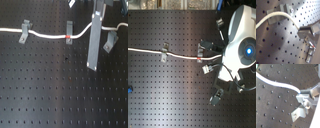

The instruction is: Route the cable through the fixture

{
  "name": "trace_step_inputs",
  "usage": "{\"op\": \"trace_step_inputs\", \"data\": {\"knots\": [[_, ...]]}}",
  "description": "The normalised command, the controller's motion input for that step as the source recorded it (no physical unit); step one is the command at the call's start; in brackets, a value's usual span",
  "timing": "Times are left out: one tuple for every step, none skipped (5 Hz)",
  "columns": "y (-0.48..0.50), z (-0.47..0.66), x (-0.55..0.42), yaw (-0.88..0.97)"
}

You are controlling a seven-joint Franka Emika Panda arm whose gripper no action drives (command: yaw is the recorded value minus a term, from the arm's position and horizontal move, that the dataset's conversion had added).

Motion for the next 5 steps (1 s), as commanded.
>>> {"op": "trace_step_inputs", "data": {"knots": [[0.184,-0.21,0.479,0.21],[0.026,-0.17,0.496,0.26],[-0.037,-0.12,0.484,0.25],[0.068,-0.04,0.453,0.38],[0.122,-0.03,0.434,0.47]]}}
